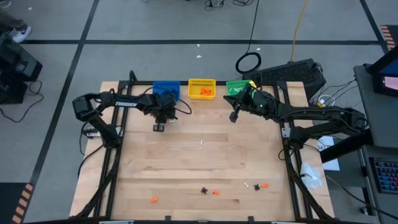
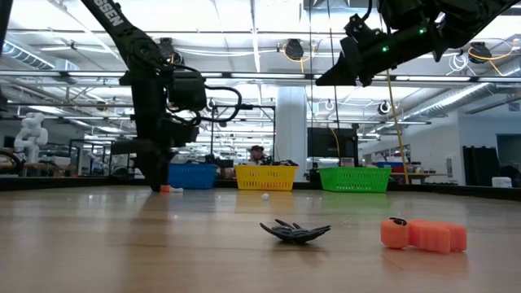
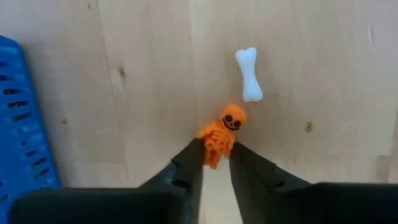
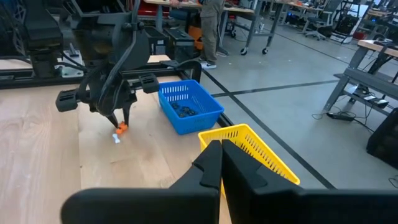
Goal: Sort Halloween decoration
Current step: Put the orange skeleton toy into the yellow bin
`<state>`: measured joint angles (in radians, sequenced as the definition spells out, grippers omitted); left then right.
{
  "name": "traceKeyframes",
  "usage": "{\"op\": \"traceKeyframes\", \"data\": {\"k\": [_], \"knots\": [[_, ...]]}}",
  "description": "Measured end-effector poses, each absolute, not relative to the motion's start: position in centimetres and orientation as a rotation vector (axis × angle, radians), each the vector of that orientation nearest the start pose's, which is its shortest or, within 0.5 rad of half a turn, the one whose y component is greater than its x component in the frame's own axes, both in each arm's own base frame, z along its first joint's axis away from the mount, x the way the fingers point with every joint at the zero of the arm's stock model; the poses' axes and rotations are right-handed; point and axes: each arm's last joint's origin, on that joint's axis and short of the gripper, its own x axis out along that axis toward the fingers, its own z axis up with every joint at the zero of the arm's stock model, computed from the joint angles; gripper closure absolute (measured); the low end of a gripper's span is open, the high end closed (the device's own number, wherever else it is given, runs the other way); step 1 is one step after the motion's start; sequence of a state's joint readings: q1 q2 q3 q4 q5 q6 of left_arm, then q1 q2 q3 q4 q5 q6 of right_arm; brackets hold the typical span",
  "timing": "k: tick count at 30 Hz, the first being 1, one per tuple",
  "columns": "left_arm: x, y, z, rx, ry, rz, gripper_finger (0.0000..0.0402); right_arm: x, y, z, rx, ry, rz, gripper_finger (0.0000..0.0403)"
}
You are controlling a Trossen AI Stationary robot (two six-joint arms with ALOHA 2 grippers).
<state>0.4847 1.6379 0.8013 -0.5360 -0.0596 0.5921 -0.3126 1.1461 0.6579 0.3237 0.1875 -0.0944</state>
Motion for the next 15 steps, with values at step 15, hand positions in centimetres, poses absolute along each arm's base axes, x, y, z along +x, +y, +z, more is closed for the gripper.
{"op": "traceKeyframes", "data": {"k": [15], "knots": [[25.6, 13.4, 18.2, 0.105, 1.256, 0.082, 0.0396, 23.7, -8.2, 26.6, -0.082, 0.193, -0.49, 0.0403]]}}
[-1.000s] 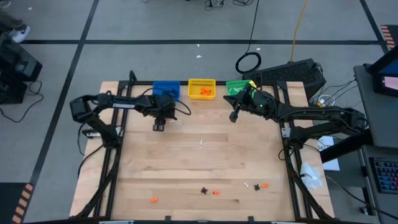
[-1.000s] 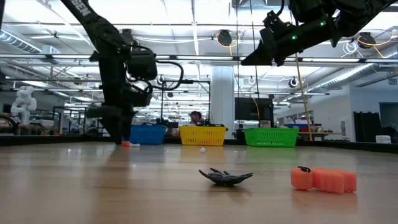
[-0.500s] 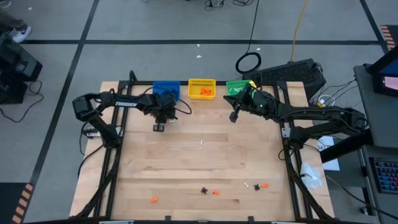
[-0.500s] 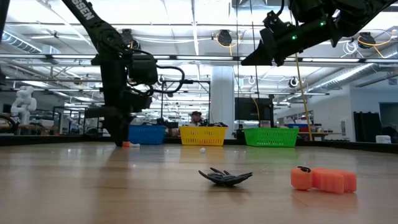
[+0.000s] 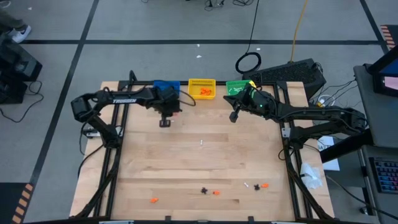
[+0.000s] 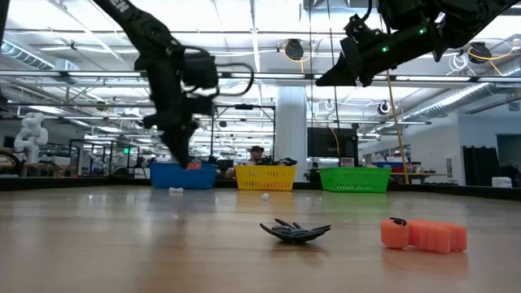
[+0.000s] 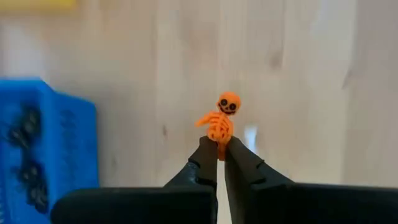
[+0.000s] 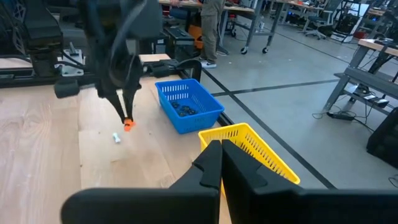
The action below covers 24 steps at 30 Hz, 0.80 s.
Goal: Sort Halloween decoration
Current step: Put the orange skeleton toy into the yellow bin
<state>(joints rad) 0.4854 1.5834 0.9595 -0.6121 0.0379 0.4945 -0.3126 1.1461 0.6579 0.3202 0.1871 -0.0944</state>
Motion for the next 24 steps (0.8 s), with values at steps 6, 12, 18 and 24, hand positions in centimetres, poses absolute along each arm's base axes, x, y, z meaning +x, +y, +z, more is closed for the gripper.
{"op": "traceKeyframes", "data": {"k": [6, 12, 18, 24], "knots": [[28.1, 15.0, 21.5, -0.025, 1.014, 0.266, 0.0399, 23.7, -8.2, 26.6, -0.082, 0.193, -0.49, 0.0403], [31.3, 18.2, 23.7, -0.035, 0.916, 0.33, 0.04, 23.7, -8.2, 26.6, -0.079, 0.189, -0.49, 0.0403], [34.3, 22.4, 22.3, -0.073, 1.003, 0.35, 0.04, 23.7, -8.2, 26.6, -0.079, 0.19, -0.49, 0.0403], [36.0, 25.9, 20.5, -0.121, 1.078, 0.366, 0.04, 23.7, -8.2, 26.6, -0.079, 0.197, -0.489, 0.0403]]}}
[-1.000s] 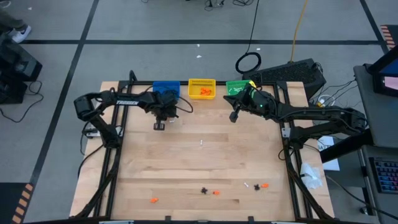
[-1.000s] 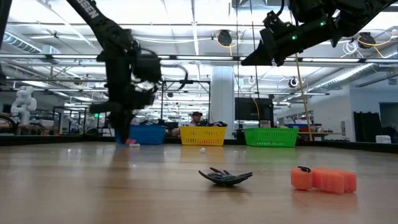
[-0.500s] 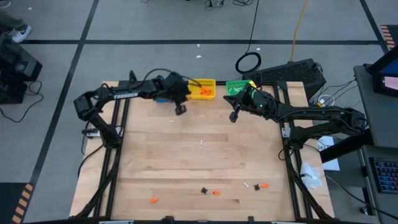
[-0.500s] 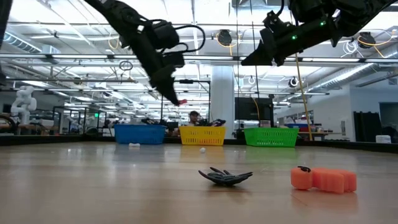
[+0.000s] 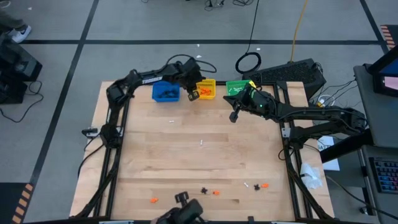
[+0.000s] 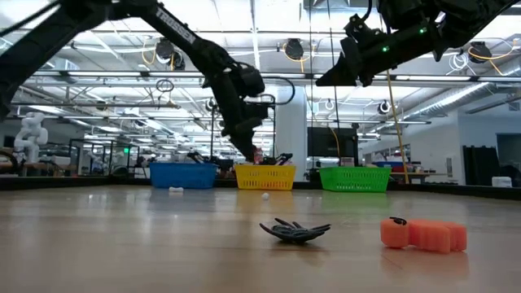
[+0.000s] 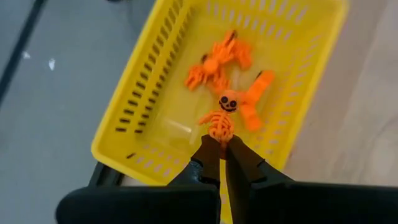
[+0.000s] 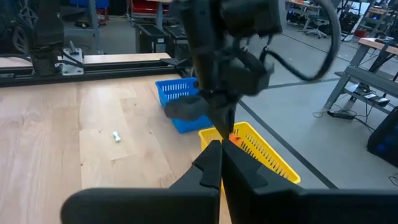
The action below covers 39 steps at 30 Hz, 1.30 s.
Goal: Sort Halloween decoration
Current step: Put the orange skeleton toy into the yellow bin, then put the black spider toy into the blue bin
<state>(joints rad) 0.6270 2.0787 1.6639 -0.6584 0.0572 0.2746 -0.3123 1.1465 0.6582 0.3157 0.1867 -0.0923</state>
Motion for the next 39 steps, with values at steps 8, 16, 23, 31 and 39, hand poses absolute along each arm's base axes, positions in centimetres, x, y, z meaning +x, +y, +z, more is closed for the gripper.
{"op": "traceKeyframes", "data": {"k": [8, 16, 23, 31, 39], "knots": [[36.1, 26.9, 19.5, -0.161, 1.083, 0.35, 0.0383, 23.7, -8.2, 26.5, -0.08, 0.202, -0.489, 0.0403], [36.0, 26.9, 19.9, -0.136, 1.088, 0.387, 0.0317, 23.7, -8.2, 26.5, -0.079, 0.202, -0.489, 0.0403], [35.6, 26.2, 22.2, -0.084, 1.066, 0.396, 0.0306, 23.7, -8.2, 26.5, -0.078, 0.203, -0.489, 0.0403], [36.1, 21.0, 25.2, -0.06, 1.044, 0.246, 0.0361, 23.4, -8.1, 25.9, -0.13, 0.3, -0.475, 0.0403], [37.3, 11.0, 24.0, 0.01, 0.975, 0.077, 0.0397, 23.1, -8.0, 24.9, -0.182, 0.373, -0.448, 0.0403]]}}
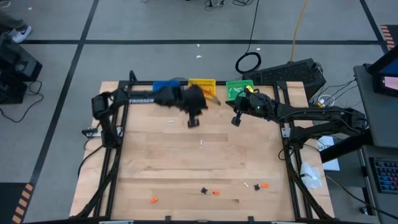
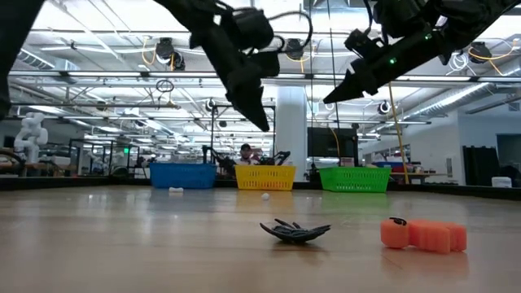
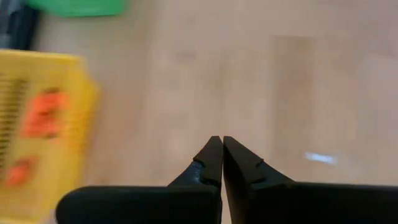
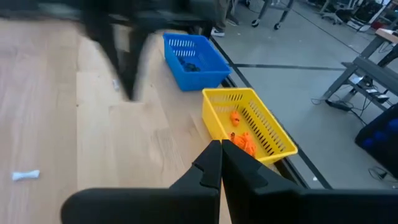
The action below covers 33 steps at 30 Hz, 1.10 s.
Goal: Sort Halloween decoration
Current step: Put the black spider toy into the blue bin
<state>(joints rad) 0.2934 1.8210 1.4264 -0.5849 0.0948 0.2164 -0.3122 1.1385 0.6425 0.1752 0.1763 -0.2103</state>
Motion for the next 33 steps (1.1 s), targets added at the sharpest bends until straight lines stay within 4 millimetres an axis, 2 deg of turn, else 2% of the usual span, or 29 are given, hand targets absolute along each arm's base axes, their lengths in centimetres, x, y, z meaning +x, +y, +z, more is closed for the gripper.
{"op": "traceKeyframes", "data": {"k": [7, 14, 17, 23, 29, 33], "knots": [[36.9, 2.3, 21.6, 0.024, 0.968, -0.078, 0.0397, 23.0, -8.2, 24.5, -0.199, 0.344, -0.46, 0.0403], [36.6, -4.8, 19.4, 0.001, 0.948, -0.199, 0.0396, 23.1, -8.1, 24.7, -0.175, 0.315, -0.461, 0.0403], [36.7, -7.0, 18.7, -0.041, 0.912, -0.221, 0.0396, 23.1, -7.9, 24.4, -0.148, 0.334, -0.455, 0.0403], [36.6, -11.1, 16.4, -0.104, 0.951, -0.263, 0.0383, 23.1, -6.8, 23.5, -0.135, 0.431, -0.405, 0.0403], [36.9, -14.3, 14.0, -0.203, 0.946, -0.275, 0.0326, 21.2, -5.5, 21.9, -0.168, 0.478, -0.361, 0.0403], [37.2, -15.9, 13.0, -0.254, 0.91, -0.296, 0.0284, 19.4, -5.0, 22.3, -0.157, 0.393, -0.369, 0.0403]]}}
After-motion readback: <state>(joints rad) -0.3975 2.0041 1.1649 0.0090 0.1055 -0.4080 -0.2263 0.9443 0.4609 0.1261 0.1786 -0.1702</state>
